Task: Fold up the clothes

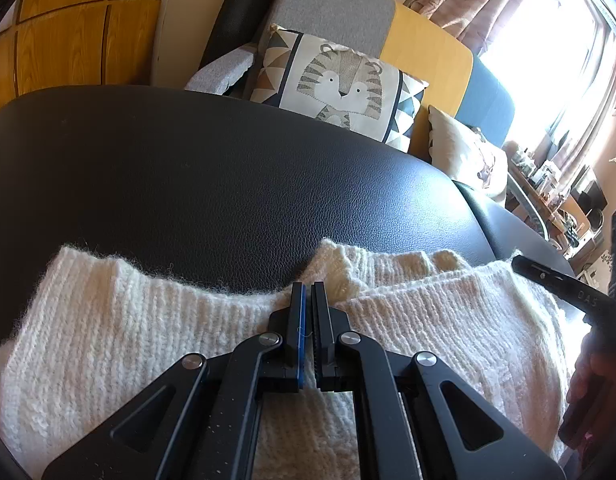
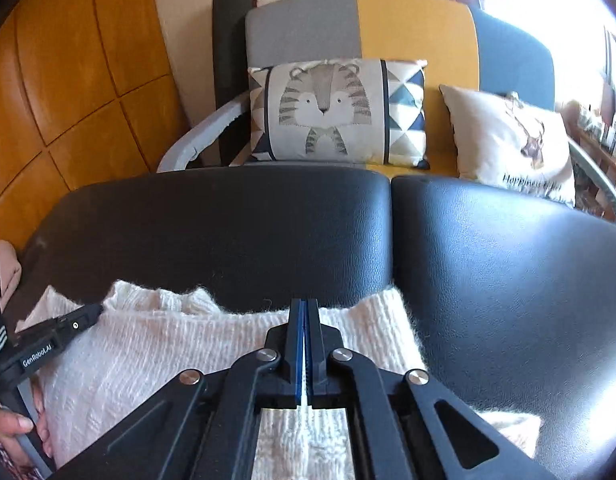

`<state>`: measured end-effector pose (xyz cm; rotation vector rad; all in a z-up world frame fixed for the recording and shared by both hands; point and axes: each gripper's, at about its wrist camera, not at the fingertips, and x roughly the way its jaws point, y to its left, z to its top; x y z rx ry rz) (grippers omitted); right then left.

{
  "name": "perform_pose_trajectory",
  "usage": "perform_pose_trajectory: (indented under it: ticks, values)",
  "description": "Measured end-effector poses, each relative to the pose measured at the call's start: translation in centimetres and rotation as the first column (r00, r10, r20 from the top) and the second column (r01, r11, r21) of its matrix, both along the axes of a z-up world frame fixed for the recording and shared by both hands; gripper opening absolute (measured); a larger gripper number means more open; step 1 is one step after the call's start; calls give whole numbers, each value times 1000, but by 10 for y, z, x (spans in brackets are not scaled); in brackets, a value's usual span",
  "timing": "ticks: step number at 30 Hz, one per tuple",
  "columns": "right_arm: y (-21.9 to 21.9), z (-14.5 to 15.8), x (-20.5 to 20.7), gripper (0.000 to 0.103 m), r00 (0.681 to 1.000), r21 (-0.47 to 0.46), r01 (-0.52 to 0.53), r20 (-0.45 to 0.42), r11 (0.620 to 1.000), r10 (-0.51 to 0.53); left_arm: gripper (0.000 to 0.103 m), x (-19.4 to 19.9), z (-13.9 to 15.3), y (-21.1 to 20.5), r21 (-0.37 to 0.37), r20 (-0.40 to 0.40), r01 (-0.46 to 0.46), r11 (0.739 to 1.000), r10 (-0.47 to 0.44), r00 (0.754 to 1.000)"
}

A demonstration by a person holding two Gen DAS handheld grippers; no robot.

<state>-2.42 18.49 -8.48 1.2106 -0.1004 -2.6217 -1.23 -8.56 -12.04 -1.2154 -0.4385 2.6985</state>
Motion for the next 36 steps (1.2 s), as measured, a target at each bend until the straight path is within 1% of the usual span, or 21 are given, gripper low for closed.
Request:
perform_pose_trajectory:
  ticks: [2, 4, 5, 7, 8, 9, 11, 13, 14, 15, 18, 20, 24, 26, 27, 29, 30, 32, 34, 36]
  values:
    - [5, -3, -2, 1, 1000, -82, -1, 28, 997, 3, 3, 0, 0, 0, 3, 0, 0, 1000, 0, 1000]
    - [5, -6, -2, 1, 999, -100, 0, 38, 995, 4, 3, 0, 0, -1, 5, 1, 1, 1000, -1, 1000]
    - [3, -7, -2, 3, 999, -74, 3, 44, 997, 0, 3, 0, 0, -1, 5, 1, 0, 1000, 0, 1000]
    - [0, -5, 3, 9, 999, -55, 6, 44, 998, -4, 3, 1, 1, -1, 4, 1, 1, 1000, -1, 1000]
    - [-1, -4, 5, 19, 999, -54, 4, 50, 999, -2, 3, 1, 1, -1, 3, 2, 1, 1000, -1, 1000]
    - [-4, -5, 7, 24, 998, -41, -4, 65, 999, 7, 3, 1, 2, 0, -2, 1, 0, 1000, 0, 1000]
    - [-13, -9, 6, 24, 996, 21, -29, 90, 999, 27, 3, 1, 3, 1, -7, 6, 2, 1000, -2, 1000]
    - [-24, -11, 6, 22, 996, 109, -62, 69, 992, 55, 3, 1, 4, 0, -5, 6, 2, 1000, -2, 1000]
    - [-29, -11, 6, 12, 996, 143, -72, 56, 987, 65, 3, 1, 4, 0, -4, 6, 2, 1000, -1, 1000]
    - [-31, -12, 6, 7, 996, 154, -76, 49, 985, 69, 3, 1, 5, 0, -4, 6, 2, 1000, -2, 1000]
    - [-28, -6, 4, 0, 999, 134, -47, 18, 990, 45, 3, 1, 5, -1, -4, 6, 2, 1000, -2, 1000]
    - [-24, -1, -1, 0, 1000, 118, -15, -13, 993, 17, 3, 1, 6, -1, -3, 6, 2, 1000, -2, 1000]
    - [-18, -11, -11, 0, 1000, 86, 0, 28, 996, -3, 3, 1, 7, -2, -2, 8, 4, 1000, -4, 1000]
    - [-12, -14, -12, 1, 999, 46, 12, 47, 999, -15, 3, 1, 7, -3, -1, 8, 4, 1000, -4, 1000]
    - [-8, -13, -11, 5, 998, 20, 23, 52, 1000, -24, 3, 1, 7, -2, -2, 8, 3, 1000, -3, 1000]
    - [-3, -1, 0, 12, 999, -19, 36, 24, 999, -36, 3, 1, 7, -2, -3, 8, 3, 1000, -3, 1000]
    - [-3, 3, 5, 13, 1000, -20, 28, 7, 999, -27, 3, 1, 7, -2, -4, 7, 3, 1000, -3, 1000]
    - [-8, 7, 13, 13, 1000, 18, -5, 2, 1000, 5, 3, 1, 7, -2, -7, 5, 2, 1000, -2, 1000]
    - [-16, 1, 12, 13, 998, 85, -39, 42, 996, 36, 3, 1, 7, -1, -9, 5, 2, 1000, -2, 1000]
    - [-22, -10, 6, 13, 996, 130, -50, 76, 990, 41, 3, 1, 7, -1, -9, 5, 1, 1000, -1, 1000]
